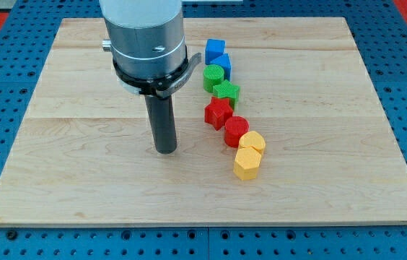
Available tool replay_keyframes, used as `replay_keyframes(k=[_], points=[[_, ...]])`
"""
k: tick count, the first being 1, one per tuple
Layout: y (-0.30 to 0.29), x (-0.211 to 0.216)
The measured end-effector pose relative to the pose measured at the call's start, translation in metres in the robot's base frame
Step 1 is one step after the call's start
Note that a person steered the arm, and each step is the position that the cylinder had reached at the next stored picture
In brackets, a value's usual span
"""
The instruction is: Point your arm to the red star
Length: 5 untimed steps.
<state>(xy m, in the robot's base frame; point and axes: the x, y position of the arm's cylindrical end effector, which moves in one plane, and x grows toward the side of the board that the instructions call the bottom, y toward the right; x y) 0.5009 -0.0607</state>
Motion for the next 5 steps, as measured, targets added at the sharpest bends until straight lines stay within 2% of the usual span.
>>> replay_keyframes(k=[2, 3, 5], points=[[0.008, 0.0], [0.032, -0.006], [0.058, -0.046]])
